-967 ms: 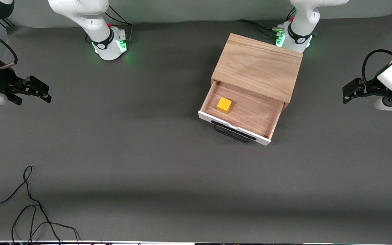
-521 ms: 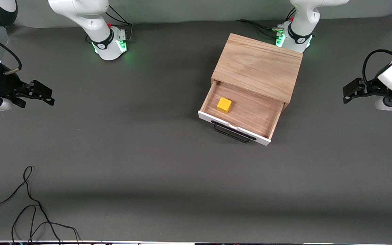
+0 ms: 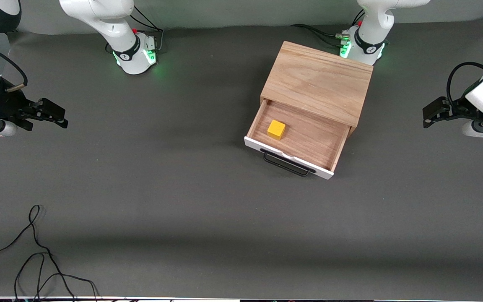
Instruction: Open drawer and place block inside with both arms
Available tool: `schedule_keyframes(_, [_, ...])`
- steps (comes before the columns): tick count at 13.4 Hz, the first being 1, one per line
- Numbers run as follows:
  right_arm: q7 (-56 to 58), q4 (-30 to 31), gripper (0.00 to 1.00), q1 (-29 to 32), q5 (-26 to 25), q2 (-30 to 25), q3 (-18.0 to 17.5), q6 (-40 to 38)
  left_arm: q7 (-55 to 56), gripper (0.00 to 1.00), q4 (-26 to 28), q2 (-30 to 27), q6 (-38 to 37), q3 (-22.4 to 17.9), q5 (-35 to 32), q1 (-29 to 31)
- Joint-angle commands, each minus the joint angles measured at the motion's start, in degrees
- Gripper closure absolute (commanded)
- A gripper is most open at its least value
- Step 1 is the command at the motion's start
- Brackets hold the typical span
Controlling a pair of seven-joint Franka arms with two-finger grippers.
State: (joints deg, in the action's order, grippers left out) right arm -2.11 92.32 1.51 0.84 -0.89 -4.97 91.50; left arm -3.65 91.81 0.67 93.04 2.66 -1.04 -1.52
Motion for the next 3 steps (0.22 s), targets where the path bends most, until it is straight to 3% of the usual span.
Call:
schedule_keyframes(1, [-1.5,-1.8,0.01,-1.0,-0.9,0.8,0.5,-1.2,-0.4,0.00,-0.6,0.1,-0.1,-0.1,-0.7,-0.2])
schedule_keyframes(3, [-0.8,-1.8,0.01,-0.8,-0.9,0.8,0.6,-1.2,-0.4,0.00,-0.6,0.0,-0.2,-0.1,-0.7,-0.2])
